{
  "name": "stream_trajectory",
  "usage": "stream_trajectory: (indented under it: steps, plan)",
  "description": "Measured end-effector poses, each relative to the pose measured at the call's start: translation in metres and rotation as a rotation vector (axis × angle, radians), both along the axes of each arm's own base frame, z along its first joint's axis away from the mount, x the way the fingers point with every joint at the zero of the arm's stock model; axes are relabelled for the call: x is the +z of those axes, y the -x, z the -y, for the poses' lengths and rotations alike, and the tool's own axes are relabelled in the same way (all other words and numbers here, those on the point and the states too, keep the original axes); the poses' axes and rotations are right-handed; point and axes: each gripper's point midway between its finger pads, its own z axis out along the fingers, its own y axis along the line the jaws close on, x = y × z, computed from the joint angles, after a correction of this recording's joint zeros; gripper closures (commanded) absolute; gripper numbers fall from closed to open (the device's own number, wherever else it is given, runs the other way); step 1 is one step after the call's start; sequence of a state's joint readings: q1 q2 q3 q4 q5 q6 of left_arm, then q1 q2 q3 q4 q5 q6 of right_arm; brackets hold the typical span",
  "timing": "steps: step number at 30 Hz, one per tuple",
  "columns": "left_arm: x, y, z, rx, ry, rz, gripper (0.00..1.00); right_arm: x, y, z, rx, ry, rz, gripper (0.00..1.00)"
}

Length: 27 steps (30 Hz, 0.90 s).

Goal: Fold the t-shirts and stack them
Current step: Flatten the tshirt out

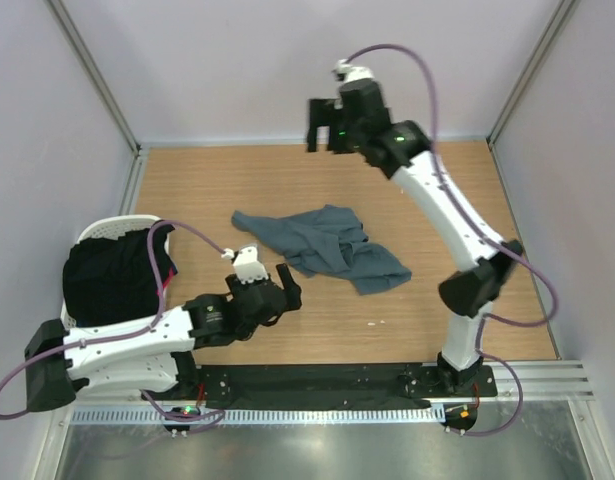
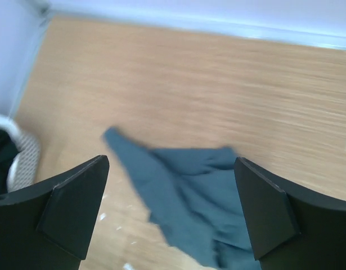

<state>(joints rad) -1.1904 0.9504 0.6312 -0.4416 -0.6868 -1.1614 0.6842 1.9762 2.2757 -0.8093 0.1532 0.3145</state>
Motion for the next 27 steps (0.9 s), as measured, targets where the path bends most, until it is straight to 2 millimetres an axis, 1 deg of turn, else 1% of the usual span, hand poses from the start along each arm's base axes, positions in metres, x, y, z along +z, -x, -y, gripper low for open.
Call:
stream_trajectory:
  steps: [1,2,3,4,5,6,7,9,11,13,14,15,16,18,20,23,27]
  plan:
    - [0.000,-0.003,0.002,0.001,-0.029,0.002,0.03,0.014,-0.004,0.029,-0.068,-0.005,0.026,0.00]
    - [0.000,-0.006,0.006,0.001,-0.059,0.000,0.03,0.025,-0.006,0.062,-0.148,-0.003,0.046,0.00]
    - [0.002,-0.011,0.015,0.000,-0.088,0.001,0.02,0.031,-0.006,0.091,-0.219,0.002,0.056,0.00]
    - [0.004,-0.016,0.024,-0.004,-0.109,-0.001,0.02,0.031,-0.003,0.117,-0.280,0.006,0.060,0.00]
    - [0.005,-0.022,0.036,-0.010,-0.131,-0.001,0.02,0.021,0.010,0.143,-0.333,0.026,0.041,0.01]
    - [0.008,-0.027,0.045,-0.013,-0.142,0.000,0.02,0.013,0.014,0.156,-0.361,0.038,0.024,0.00]
    - [0.010,-0.035,0.055,-0.010,-0.156,-0.003,0.02,-0.002,0.020,0.172,-0.394,0.045,0.006,0.01]
    - [0.014,-0.051,0.077,-0.007,-0.159,-0.006,0.03,-0.046,0.040,0.202,-0.445,0.096,-0.077,0.04]
    - [0.012,-0.068,0.090,0.008,-0.159,-0.024,0.04,-0.104,0.065,0.231,-0.483,0.147,-0.192,0.08]
    - [0.000,-0.088,0.096,0.033,-0.176,-0.051,0.04,-0.148,0.091,0.251,-0.499,0.185,-0.288,0.10]
    - [-0.006,-0.096,0.097,0.043,-0.187,-0.063,0.05,-0.167,0.105,0.259,-0.502,0.196,-0.335,0.11]
    - [-0.012,-0.104,0.100,0.047,-0.199,-0.079,0.06,-0.182,0.118,0.264,-0.501,0.204,-0.370,0.11]
    - [-0.017,-0.110,0.102,0.053,-0.209,-0.088,0.06,-0.193,0.129,0.264,-0.487,0.198,-0.391,0.11]
    - [-0.026,-0.125,0.107,0.067,-0.220,-0.103,0.09,-0.207,0.142,0.261,-0.462,0.189,-0.415,0.14]
    - [-0.033,-0.135,0.112,0.073,-0.229,-0.114,0.13,-0.217,0.144,0.258,-0.455,0.177,-0.422,0.17]
    - [-0.043,-0.146,0.116,0.079,-0.232,-0.136,0.22,-0.240,0.146,0.257,-0.466,0.182,-0.469,0.22]
    - [-0.060,-0.153,0.112,0.102,-0.239,-0.172,0.34,-0.270,0.154,0.257,-0.491,0.190,-0.537,0.27]
